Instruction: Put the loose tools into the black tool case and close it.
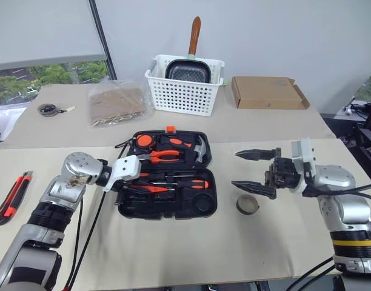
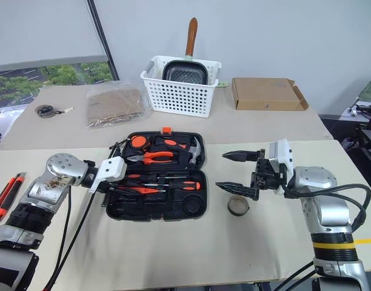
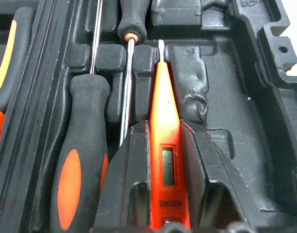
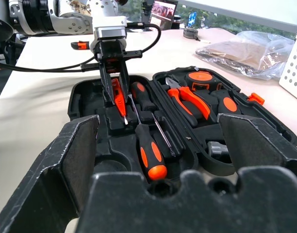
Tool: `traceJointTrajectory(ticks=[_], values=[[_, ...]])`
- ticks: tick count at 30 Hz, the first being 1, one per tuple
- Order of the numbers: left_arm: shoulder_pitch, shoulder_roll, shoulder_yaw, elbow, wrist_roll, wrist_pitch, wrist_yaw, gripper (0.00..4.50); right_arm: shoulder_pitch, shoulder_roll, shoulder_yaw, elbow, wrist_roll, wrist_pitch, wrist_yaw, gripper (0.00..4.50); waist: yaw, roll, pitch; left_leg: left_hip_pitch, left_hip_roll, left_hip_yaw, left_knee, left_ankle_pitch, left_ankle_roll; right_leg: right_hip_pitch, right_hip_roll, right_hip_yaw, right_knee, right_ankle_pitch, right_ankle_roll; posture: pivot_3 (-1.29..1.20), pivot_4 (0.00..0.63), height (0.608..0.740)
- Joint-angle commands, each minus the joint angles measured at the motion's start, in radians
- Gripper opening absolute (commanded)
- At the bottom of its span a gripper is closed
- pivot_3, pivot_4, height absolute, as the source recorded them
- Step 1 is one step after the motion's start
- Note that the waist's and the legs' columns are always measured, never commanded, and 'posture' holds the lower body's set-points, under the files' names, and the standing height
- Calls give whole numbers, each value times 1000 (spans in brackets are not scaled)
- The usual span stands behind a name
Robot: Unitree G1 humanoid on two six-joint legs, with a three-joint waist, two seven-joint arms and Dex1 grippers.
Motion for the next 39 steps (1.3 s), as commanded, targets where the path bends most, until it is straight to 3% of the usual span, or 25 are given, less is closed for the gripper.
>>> traceJointTrajectory(ticks=[1, 11, 13, 17, 23, 26, 29, 32, 35, 39], values=[[1, -6, -35, -25, 18, 25, -9, 470, -19, -5, -9, -19, 18, -24, 4, 4500, 0, 0, 0, 0, 0, 0, 0, 0, 0, 0, 0, 0, 0, 0, 0, 0, 150, 700], [-46, -28, -45, -7, 30, 42, 2, 470, -21, 5, 1, -27, 16, -23, -12, 4500, 4, 0, 0, 0, 0, 0, 2, 0, 0, 1, 0, 0, 1, 0, 0, 0, 150, 700], [-40, -30, -27, -24, 6, 58, 3, 1472, -23, 6, 3, -26, 15, -22, -15, 4500, 4, 0, 0, 0, 0, -1, 3, 0, 0, 1, -1, 0, 1, 0, 0, 0, 150, 700], [-27, -35, 39, -84, -60, 102, 33, 2859, -28, 3, 6, -26, 19, -19, -17, 4500, 5, 0, 0, -1, -1, -1, 5, 0, 1, 1, -1, 0, 2, 0, 1, 0, 150, 700], [-2, -24, 217, -275, -326, 323, 43, 2859, -39, 1, 11, -12, 16, -24, -10, 4500, -1, 0, 0, -1, 0, -1, 5, 1, 0, 1, -1, 0, 2, 1, 1, 0, 150, 700], [18, -35, 268, -300, -363, 364, 104, 2859, -40, 4, 18, -3, 13, -32, -3, 4500, -4, 0, 0, 0, 0, -1, 4, 2, -3, 1, -1, 0, 2, 1, 1, 0, 150, 700], [61, -43, 247, -277, -306, 276, 128, 2115, -39, 11, 27, 3, 9, -40, -1, 4500, -1, 0, 0, 1, 0, -1, 4, 2, -2, 3, -1, 0, 2, 1, 1, 0, 150, 700], [96, -103, 256, -241, -342, 254, 142, 946, -45, 17, 36, 10, 9, -44, 5, 4500, 1, 0, 0, 2, -1, -1, 4, 1, -2, 3, -1, 0, 2, 1, 1, 0, 150, 700], [128, -117, 223, -188, -292, 190, 131, 62, -52, 17, 38, 14, 8, -43, 7, 4500, 2, 0, 0, 1, -1, -1, 5, 1, -1, 3, -1, 0, 3, 1, 1, 0, 150, 700], [141, -114, 177, -54, -199, 64, 129, 62, -53, 11, 34, 8, 9, -37, 4, 4500, 1, 0, 0, 2, -1, -1, 4, 1, -2, 2, -1, 0, 3, 1, 1, 0, 150, 700]])
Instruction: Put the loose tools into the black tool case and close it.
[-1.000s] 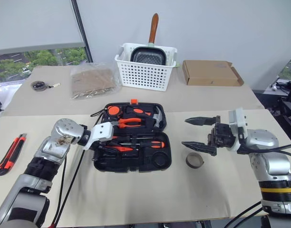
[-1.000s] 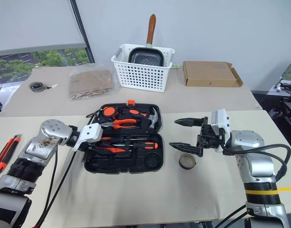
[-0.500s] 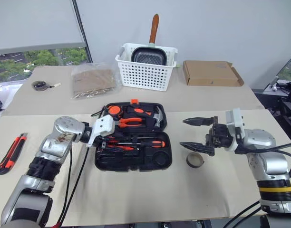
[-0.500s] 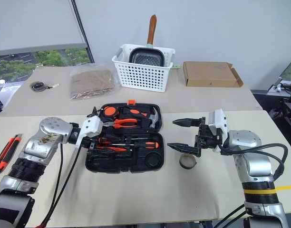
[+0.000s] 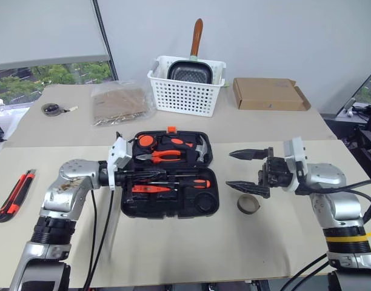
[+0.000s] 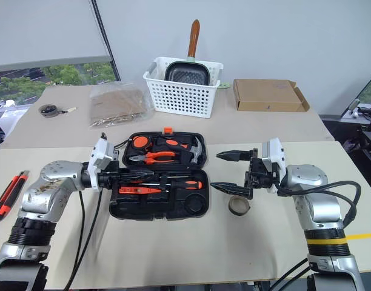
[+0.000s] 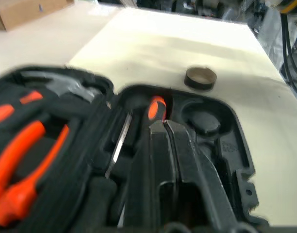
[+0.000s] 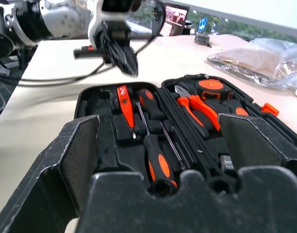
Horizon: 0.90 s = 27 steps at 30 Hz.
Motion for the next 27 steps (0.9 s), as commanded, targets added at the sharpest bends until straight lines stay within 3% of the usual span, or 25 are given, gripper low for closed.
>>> traceJointTrajectory(ticks=[1, 18, 24, 27], values=[[4, 7, -30, 106, 73, -119, -11, 62, -15, -14, -17, -18, 10, -17, 3, 4500, 0, 0, 0, 0, 0, 0, 0, 0, 0, 0, 0, 0, 0, 0, 0, 0, 150, 700], [-13, 23, -165, 273, 258, -347, -39, 62, 6, -35, -25, -49, 17, -5, -23, 4500, -1, 5, -3, 2, 0, 0, 0, -1, 2, 1, -1, 1, 1, 0, 0, 0, 150, 700], [-16, 26, -122, 255, 205, -346, -33, 62, 17, -39, -28, -49, 19, -6, -22, 4500, 0, 6, -4, 2, 0, 0, 0, -1, 2, 1, -1, 1, 2, 0, 0, 0, 150, 700], [-5, 42, -40, 167, 113, -255, -13, 62, 17, -35, -22, -57, 34, 4, -15, 4500, -3, 6, -4, 2, 0, 0, 0, -1, 2, 0, -1, 1, 2, 0, 0, 0, 150, 700]])
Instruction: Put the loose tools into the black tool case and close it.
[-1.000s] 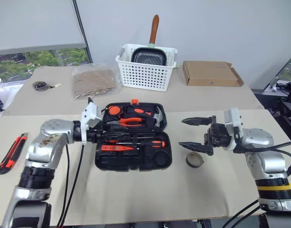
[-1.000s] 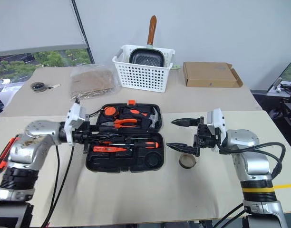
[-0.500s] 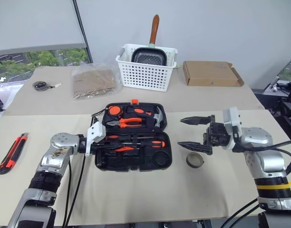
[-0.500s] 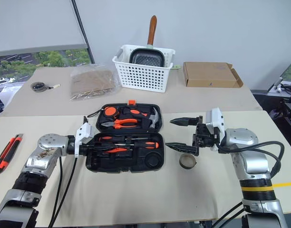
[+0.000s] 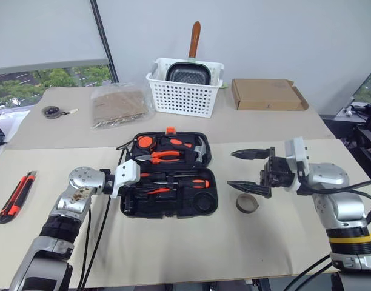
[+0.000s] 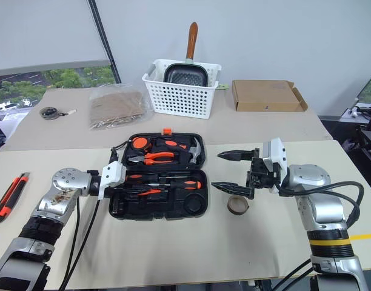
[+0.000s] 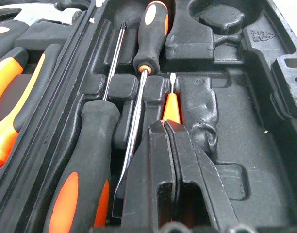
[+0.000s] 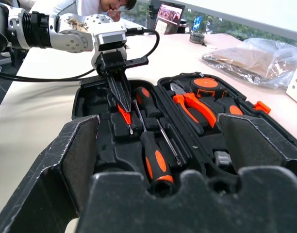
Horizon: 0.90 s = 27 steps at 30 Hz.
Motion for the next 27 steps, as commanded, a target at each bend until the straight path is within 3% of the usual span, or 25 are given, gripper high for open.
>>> traceJointTrajectory(ticks=[1, 3, 6, 9, 16, 22, 27], values=[[30, 41, 102, -103, -96, 131, 41, 62, -8, -3, -16, -41, 34, 1, 10, 4500, -4, 0, 0, 0, 0, 0, 0, 0, 0, -1, 0, 0, 0, 0, 0, 0, 150, 700], [40, 59, 164, -161, -140, 196, 86, 62, -11, 7, -9, -39, 35, -6, 14, 4500, -7, -2, 1, -2, 1, 0, 0, 0, 0, -2, 1, 0, 0, 0, 0, 0, 150, 700], [65, 83, 321, -235, -233, 309, 200, 678, -39, 33, -1, -17, 41, -14, 25, 4500, -5, -2, 1, -3, 2, 0, 0, 0, -1, -3, 2, -1, -1, 0, 0, 0, 150, 700], [98, 100, 472, -246, -226, 322, 365, 1826, -73, 54, 8, 12, 45, -13, 47, 4500, -9, -2, 1, -3, 3, 0, 0, 0, -1, -2, 2, 0, -2, 0, 0, 0, 150, 700], [354, 154, 797, -215, -176, 330, 596, 4353, -145, 82, 43, 76, 39, -16, 101, 4500, -20, -2, 2, -1, 3, 1, -5, 1, -2, -2, 1, 0, -3, 0, 0, 0, 150, 700], [566, 166, 963, -84, -172, 263, 606, 4484, -209, 104, 61, 97, 60, 10, 128, 4500, -19, -3, 2, -1, 4, 1, -6, 0, -5, -3, -1, -1, -5, 4, -8, 0, 150, 700], [586, 212, 947, 129, -142, 178, 585, 4484, -240, 117, 71, 121, 54, 10, 142, 4500, 2, -3, 2, 0, 4, 0, -6, -4, -11, -7, -3, -4, -5, 1, -4, 0, 150, 700]])
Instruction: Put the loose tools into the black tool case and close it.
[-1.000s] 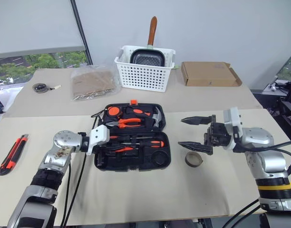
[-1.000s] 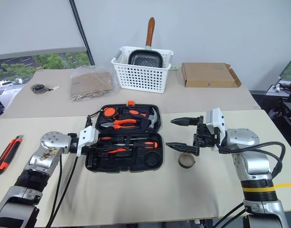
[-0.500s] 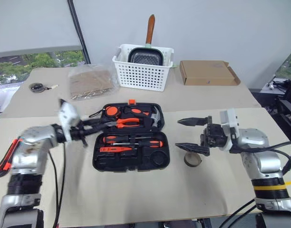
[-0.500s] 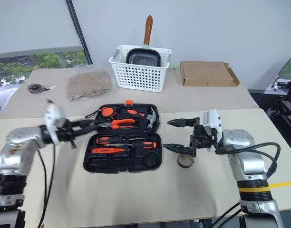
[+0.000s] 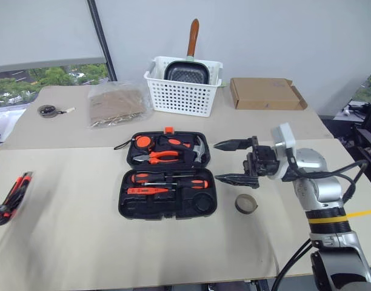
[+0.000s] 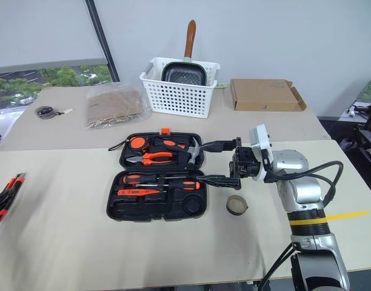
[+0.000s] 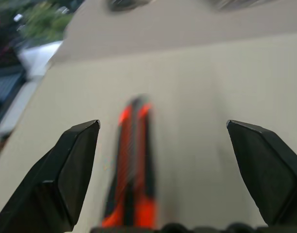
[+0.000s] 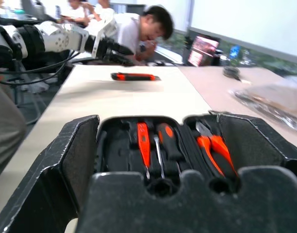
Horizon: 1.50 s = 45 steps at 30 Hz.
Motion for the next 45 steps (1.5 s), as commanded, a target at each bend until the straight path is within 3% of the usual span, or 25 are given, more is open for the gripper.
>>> traceJointTrajectory(ticks=[1, 15, 18, 24, 28, 34, 38, 45], values=[[-15, 54, -11, 116, 25, -89, -24, 4484, -26, 2, -5, -4, 15, 4, 13, 4500, 5, 0, 0, 0, 0, 0, 0, 0, 0, 0, -2, 0, 0, 0, 0, 0, 150, 700], [-323, 176, -206, 599, 69, -182, -136, 4484, -5, -9, -25, -4, 13, -13, 22, 4500, -9, -5, -3, -4, 0, 7, 0, 4, -5, -2, -2, -4, 2, 5, -7, 0, 150, 700], [-346, 179, -225, 649, 71, -180, -144, 3796, 3, -10, -27, -10, 12, -14, 21, 4500, -15, -6, -3, -4, 1, 8, -1, 7, 0, -3, -1, -4, 2, 5, -6, 0, 150, 700], [-348, 174, -239, 684, 64, -176, -159, 1648, 15, -16, -36, -15, 13, -16, 21, 4500, -17, -6, -3, -3, 1, 9, -1, 6, -1, -5, -2, -3, 3, 4, -6, 0, 150, 700], [-331, 173, -228, 673, 52, -179, -161, 1621, 22, -14, -33, -14, 10, -21, 20, 4500, -18, -6, -3, -2, 1, 11, -1, 3, -4, -6, -4, -2, 6, 4, -6, 0, 150, 700], [-307, 161, -216, 537, 7, -196, -213, 1621, 22, -17, -33, -5, 8, -26, 27, 4500, -22, -8, -3, -1, 2, 19, -1, 1, -1, -11, -6, -1, 12, 3, -4, 0, 150, 700], [-285, 111, -265, 249, -63, -119, -337, 1620, 21, -21, -34, -8, 10, -18, 25, 4500, -11, -10, -4, -1, 3, 19, -1, 2, -4, -12, -5, -1, 12, 4, -5, 0, 150, 700], [-325, 62, -472, -202, -124, -11, -473, 1620, 42, -32, -41, -37, 15, -9, 9, 4500, 1, -12, -4, -1, 3, 21, 0, 3, -7, -12, -5, 0, 12, 4, -5, 0, 150, 700]])
